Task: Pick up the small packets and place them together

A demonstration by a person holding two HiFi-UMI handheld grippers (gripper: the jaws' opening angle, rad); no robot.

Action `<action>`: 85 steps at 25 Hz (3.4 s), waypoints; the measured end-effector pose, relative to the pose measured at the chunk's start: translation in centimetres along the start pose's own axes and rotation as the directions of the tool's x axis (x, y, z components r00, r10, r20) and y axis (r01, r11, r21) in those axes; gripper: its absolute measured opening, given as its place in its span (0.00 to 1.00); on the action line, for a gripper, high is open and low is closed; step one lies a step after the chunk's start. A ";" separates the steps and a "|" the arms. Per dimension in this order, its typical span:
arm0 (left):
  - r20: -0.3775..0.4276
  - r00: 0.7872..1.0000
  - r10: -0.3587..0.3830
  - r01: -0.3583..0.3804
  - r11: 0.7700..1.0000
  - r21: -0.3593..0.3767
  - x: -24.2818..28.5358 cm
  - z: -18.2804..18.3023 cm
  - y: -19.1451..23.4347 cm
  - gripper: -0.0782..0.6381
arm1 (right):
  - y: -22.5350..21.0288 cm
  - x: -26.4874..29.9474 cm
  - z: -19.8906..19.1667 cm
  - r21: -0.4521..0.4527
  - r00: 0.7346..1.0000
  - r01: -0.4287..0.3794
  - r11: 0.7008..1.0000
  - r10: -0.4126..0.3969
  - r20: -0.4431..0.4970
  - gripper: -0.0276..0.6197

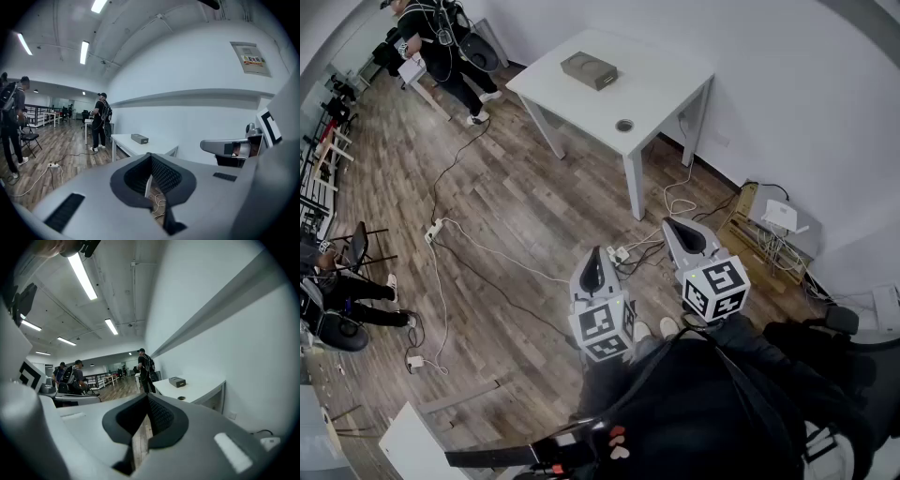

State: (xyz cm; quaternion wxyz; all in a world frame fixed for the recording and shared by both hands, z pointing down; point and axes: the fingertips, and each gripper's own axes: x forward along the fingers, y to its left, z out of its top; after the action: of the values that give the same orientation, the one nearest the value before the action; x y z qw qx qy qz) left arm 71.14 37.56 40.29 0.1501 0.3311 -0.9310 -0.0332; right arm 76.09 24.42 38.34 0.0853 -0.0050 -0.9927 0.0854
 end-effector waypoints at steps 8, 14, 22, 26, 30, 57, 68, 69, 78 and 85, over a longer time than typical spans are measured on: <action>-0.003 1.000 0.004 -0.004 1.000 -0.001 0.1 0.0 0.3 0.11 | -0.1 0.3 -0.1 0.007 1.000 0.000 1.000 0.000 -0.003 0.03; -0.011 1.000 0.020 -0.020 1.000 -0.002 0.2 -0.2 0.4 0.11 | -0.6 0.4 -0.2 0.042 1.000 -0.003 0.999 0.003 0.006 0.03; -0.007 0.995 0.102 -0.102 0.994 -0.035 -0.3 -0.2 2.1 0.11 | -1.8 0.8 -0.8 0.050 1.000 -0.018 0.999 0.018 0.003 0.03; -0.022 0.988 0.155 -0.156 0.986 -0.057 -0.5 -1.2 2.8 0.11 | -2.1 1.1 -1.6 0.044 0.999 -0.049 0.998 0.050 -0.018 0.03; -0.030 0.983 0.184 -0.185 0.980 -0.070 -0.8 -1.9 2.7 0.11 | -2.2 1.2 -1.5 0.004 0.997 -0.074 0.997 0.074 -0.018 0.03; -0.021 0.988 0.154 -0.154 0.988 -0.022 16.1 5.6 21.6 0.11 | 0.4 27.1 3.3 -0.051 1.000 0.002 0.999 -0.002 0.014 0.03; -0.035 0.986 0.165 -0.167 0.985 -0.045 18.3 6.0 27.4 0.11 | 3.4 33.6 3.0 -0.074 1.000 -0.014 0.997 0.013 -0.007 0.03; -0.035 0.985 0.168 -0.170 0.984 -0.049 18.5 6.0 27.8 0.11 | 3.4 34.1 3.1 -0.075 1.000 -0.015 0.997 0.014 -0.008 0.03; 0.020 0.969 0.245 -0.242 0.965 -0.100 22.1 7.3 33.1 0.11 | 4.8 41.6 3.5 -0.114 0.996 -0.083 0.990 0.084 0.001 0.03; 0.024 0.949 0.314 -0.311 0.945 -0.098 28.7 10.6 39.5 0.11 | 4.7 52.5 5.1 -0.089 0.990 -0.138 0.986 0.138 -0.008 0.03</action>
State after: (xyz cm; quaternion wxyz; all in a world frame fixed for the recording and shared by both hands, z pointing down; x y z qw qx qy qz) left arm 22.88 49.89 43.96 0.1505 0.1713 -0.9719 -0.0588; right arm 23.48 29.51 41.45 0.0798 -0.0778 -0.9927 0.0464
